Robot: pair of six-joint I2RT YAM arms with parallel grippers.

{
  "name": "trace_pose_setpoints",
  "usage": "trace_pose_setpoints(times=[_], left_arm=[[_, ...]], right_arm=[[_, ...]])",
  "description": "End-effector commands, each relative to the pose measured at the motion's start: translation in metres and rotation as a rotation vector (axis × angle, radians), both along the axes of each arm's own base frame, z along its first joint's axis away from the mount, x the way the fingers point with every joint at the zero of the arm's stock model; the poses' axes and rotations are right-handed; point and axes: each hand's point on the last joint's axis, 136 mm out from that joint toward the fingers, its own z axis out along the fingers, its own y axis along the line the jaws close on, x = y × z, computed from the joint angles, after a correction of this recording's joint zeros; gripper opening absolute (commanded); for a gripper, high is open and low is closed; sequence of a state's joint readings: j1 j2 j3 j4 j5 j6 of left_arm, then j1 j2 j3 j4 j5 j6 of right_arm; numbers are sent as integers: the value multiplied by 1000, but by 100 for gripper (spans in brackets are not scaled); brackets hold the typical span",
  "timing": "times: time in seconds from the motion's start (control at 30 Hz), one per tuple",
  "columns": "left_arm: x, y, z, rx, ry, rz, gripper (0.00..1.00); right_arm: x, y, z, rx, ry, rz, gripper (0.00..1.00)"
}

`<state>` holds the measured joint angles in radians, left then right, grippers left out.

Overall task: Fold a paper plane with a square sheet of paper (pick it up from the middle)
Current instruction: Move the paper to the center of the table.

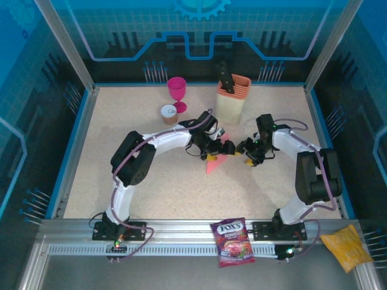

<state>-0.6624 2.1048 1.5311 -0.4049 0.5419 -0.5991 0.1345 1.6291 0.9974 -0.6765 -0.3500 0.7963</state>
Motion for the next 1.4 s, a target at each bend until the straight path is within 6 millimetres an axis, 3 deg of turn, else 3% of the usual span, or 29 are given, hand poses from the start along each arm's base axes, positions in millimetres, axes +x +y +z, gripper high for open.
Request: trace_pose_setpoints(times=[0.0, 0.2, 0.43, 0.57, 0.83, 1.07, 1.37], left_arm=[[15, 18, -15, 30, -1, 39, 100], [-4, 32, -31, 45, 47, 7, 100], [-35, 47, -32, 29, 77, -42, 100], [-47, 54, -30, 0, 81, -41, 100], [-49, 64, -30, -63, 91, 4, 100], [-44, 71, -29, -83, 87, 22, 100], [-46, 76, -33, -84, 97, 25, 100]], right_arm=[[-9, 0, 3, 16, 23, -7, 56], [-4, 10, 2, 68, 1, -7, 52], [2, 53, 3, 167, -11, 86, 42], [0, 73, -6, 162, 9, 101, 38], [-13, 92, -25, 163, 54, 126, 31], [-27, 106, -32, 140, 82, 165, 35], [-31, 126, -37, 152, 93, 202, 35]])
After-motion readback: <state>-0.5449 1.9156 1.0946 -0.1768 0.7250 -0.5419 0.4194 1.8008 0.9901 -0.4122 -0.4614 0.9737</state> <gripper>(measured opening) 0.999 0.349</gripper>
